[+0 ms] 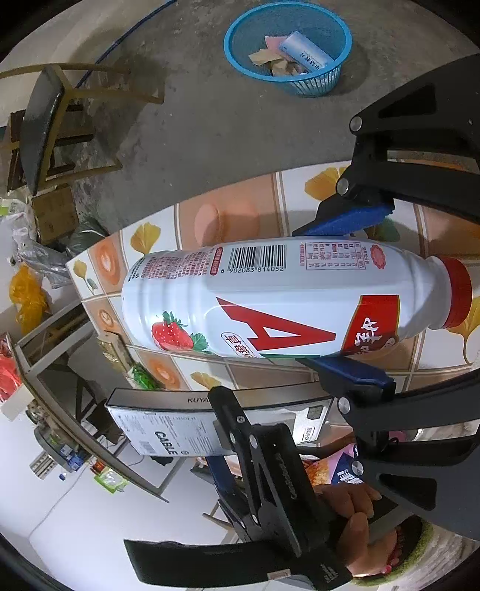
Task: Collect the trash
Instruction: 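Carry the white bottle and CABLE box over the blue wastebasket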
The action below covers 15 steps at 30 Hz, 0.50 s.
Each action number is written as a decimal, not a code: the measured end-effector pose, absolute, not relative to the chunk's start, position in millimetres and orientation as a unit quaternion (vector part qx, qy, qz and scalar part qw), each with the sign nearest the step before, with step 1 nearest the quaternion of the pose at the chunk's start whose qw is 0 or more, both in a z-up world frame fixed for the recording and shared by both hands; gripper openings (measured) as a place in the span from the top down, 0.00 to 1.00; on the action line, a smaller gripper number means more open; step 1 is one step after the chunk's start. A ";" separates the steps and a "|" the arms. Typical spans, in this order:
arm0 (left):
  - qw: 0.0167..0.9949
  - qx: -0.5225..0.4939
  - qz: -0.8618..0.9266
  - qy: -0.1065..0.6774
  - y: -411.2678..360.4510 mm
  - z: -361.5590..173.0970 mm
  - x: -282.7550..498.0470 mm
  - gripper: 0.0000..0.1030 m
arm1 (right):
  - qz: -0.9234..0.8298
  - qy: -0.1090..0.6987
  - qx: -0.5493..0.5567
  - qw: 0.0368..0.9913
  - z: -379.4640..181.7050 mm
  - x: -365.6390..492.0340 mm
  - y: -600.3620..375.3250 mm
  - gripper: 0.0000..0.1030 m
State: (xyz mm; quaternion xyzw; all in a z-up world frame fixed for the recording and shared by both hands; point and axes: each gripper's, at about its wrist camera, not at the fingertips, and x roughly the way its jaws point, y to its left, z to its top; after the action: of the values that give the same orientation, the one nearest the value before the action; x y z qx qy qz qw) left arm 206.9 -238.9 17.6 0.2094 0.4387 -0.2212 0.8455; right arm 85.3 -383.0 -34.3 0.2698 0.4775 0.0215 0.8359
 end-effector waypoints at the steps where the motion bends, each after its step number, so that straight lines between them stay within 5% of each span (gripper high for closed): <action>1: 0.847 0.210 -0.222 0.435 -239.4 19.6 205.6 0.15 | 0.020 0.475 0.271 0.837 -32.9 84.3 -384.3 0.44; 15: 0.855 0.218 -0.229 0.411 -242.9 31.6 191.7 0.16 | 0.008 0.458 0.279 0.844 -21.1 73.7 -394.5 0.44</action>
State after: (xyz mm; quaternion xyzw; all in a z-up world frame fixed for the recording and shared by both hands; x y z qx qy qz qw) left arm 191.7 -242.9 31.6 0.2184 0.4113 -0.2292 0.8548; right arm 73.7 -394.5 -21.1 0.2787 0.4577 0.0083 0.8442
